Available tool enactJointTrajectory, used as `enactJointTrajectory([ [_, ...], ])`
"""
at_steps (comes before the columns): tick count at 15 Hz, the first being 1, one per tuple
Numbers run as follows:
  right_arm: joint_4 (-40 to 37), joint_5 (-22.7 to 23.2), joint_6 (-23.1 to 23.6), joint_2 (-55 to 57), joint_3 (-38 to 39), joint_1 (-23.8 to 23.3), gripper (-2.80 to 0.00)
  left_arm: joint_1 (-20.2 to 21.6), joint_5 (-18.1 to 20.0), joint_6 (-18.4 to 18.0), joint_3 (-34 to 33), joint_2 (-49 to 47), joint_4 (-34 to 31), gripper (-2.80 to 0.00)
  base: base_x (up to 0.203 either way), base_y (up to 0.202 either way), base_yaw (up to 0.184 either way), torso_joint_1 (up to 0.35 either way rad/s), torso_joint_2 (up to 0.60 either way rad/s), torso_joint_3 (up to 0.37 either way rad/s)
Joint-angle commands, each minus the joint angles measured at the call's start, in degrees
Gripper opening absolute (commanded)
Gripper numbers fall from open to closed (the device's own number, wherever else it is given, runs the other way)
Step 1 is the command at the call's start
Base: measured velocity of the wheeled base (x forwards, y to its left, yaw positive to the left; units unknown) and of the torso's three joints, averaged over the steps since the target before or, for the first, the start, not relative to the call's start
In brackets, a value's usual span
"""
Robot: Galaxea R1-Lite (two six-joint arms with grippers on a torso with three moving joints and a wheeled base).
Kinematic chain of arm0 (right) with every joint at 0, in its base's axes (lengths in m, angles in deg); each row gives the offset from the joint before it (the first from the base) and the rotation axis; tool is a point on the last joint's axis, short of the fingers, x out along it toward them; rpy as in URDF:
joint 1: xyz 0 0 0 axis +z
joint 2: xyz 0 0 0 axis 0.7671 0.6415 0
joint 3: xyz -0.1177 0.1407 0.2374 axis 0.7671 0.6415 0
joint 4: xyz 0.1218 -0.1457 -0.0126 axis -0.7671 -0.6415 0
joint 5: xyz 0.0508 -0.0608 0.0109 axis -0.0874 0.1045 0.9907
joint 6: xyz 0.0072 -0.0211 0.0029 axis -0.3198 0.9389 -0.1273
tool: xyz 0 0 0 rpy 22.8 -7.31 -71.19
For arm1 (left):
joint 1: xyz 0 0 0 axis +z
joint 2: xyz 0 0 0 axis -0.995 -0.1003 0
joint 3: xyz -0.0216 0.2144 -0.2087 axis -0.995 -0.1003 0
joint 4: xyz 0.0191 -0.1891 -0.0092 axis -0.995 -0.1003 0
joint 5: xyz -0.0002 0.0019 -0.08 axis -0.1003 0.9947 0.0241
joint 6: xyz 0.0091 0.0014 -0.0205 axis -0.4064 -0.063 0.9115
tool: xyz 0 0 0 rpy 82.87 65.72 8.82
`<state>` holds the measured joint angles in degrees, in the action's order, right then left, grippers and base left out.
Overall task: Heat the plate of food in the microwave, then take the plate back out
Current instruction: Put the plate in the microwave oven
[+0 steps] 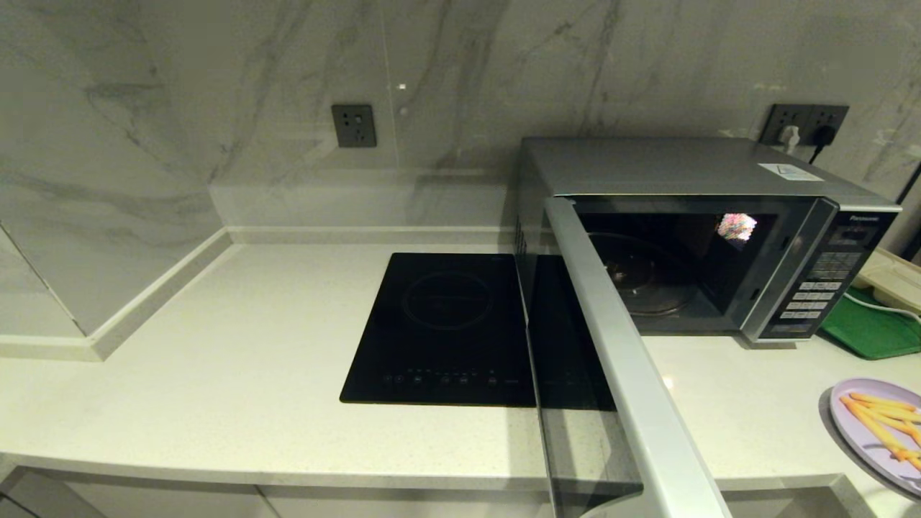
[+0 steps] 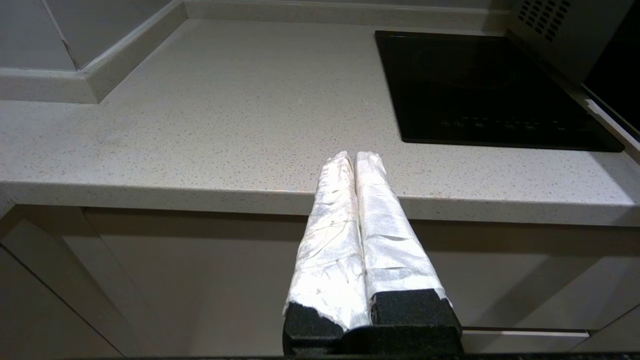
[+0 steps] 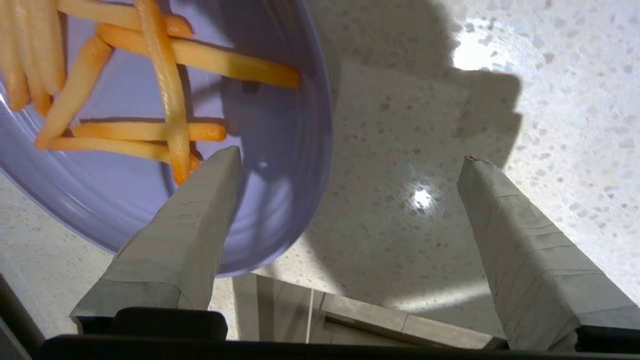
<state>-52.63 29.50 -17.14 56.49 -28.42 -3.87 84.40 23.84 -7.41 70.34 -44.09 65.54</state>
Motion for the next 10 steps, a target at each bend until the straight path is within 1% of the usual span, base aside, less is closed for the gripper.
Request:
enactJointTrajectory([
  [1,1.3,0.2,-0.2,1.2,0.1,0.0,0.00,0.0,0.0,0.0,0.0,0.0,0.0,-2.80,0.000,0.000,0.000,0.000,0.00,0.000],
  [10,1.8,-0.3,-0.2,3.2,0.4,0.8,0.00,0.0,0.0,0.1,0.0,0.0,0.0,-2.80,0.000,0.000,0.000,0.000,0.00,0.000],
])
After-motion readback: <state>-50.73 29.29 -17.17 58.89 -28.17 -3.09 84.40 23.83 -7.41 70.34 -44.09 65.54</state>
